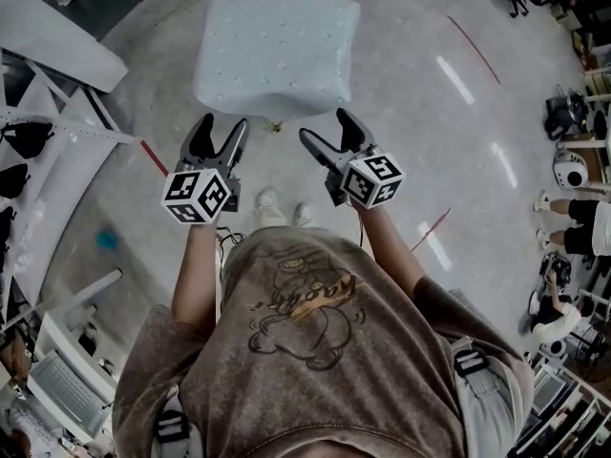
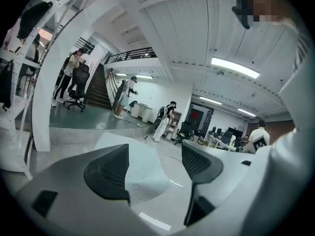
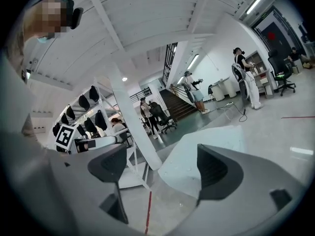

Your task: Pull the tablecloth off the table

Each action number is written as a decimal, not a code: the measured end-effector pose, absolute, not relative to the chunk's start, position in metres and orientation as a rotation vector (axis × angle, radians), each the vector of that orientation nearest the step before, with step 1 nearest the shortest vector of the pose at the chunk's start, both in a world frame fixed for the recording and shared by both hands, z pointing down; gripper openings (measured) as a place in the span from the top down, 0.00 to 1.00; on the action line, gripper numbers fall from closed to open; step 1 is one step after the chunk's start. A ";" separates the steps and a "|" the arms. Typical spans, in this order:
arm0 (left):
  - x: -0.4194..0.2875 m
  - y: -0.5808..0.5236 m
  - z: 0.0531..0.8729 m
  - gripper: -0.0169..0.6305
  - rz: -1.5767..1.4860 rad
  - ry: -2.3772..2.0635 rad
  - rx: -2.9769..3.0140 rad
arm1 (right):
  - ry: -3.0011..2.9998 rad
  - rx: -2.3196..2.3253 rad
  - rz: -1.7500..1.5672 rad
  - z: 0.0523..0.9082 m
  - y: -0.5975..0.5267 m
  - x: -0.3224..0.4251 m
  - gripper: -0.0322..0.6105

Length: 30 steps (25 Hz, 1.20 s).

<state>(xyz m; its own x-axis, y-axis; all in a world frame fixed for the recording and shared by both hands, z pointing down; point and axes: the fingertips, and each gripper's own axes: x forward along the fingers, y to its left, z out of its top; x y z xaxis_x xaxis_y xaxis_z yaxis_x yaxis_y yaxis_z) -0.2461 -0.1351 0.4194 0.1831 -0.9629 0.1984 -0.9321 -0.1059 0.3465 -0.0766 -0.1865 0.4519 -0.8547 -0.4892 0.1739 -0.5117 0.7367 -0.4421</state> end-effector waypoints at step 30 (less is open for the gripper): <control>-0.329 -0.208 0.708 0.47 -0.001 -1.679 1.840 | -2.572 0.924 1.000 0.730 -0.251 -0.102 0.26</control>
<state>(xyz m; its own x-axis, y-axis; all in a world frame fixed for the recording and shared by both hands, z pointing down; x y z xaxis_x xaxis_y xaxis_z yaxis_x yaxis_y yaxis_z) -0.3287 -0.2083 0.7077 0.1841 -0.8944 0.4076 -0.8939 0.0201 0.4478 -0.1021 -0.2511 0.7302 -0.7742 -0.4751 0.4182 -0.6329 0.5680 -0.5262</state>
